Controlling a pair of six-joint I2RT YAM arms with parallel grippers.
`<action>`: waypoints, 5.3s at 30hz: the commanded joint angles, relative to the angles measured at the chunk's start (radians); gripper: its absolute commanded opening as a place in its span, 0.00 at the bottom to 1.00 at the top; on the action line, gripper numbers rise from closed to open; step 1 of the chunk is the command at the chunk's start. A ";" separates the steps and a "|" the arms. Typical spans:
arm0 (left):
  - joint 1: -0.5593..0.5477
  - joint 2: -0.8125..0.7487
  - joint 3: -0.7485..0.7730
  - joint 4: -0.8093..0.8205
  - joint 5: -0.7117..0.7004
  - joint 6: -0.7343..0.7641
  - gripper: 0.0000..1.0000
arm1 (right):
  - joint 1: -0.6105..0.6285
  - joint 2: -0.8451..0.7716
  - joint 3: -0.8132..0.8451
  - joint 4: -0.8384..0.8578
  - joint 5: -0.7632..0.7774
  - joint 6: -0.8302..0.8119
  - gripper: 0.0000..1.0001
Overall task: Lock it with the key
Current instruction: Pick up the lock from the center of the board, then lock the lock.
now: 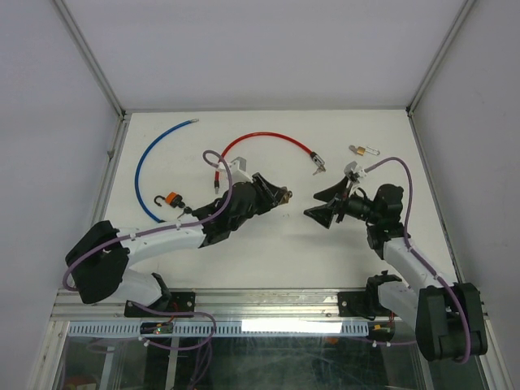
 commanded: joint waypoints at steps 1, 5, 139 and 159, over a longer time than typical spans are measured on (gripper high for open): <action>-0.035 0.050 0.121 0.142 -0.054 -0.101 0.02 | 0.021 0.021 -0.031 0.262 0.135 0.054 0.84; -0.056 0.118 0.169 0.141 -0.110 -0.193 0.02 | 0.038 0.036 -0.071 0.386 0.189 0.069 0.84; 0.121 -0.143 -0.539 1.202 0.857 0.434 0.99 | 0.003 0.081 0.380 -0.787 -0.373 -0.666 0.00; 0.044 -0.151 -0.381 0.799 0.786 0.568 0.94 | 0.019 0.099 0.388 -0.827 -0.371 -0.703 0.00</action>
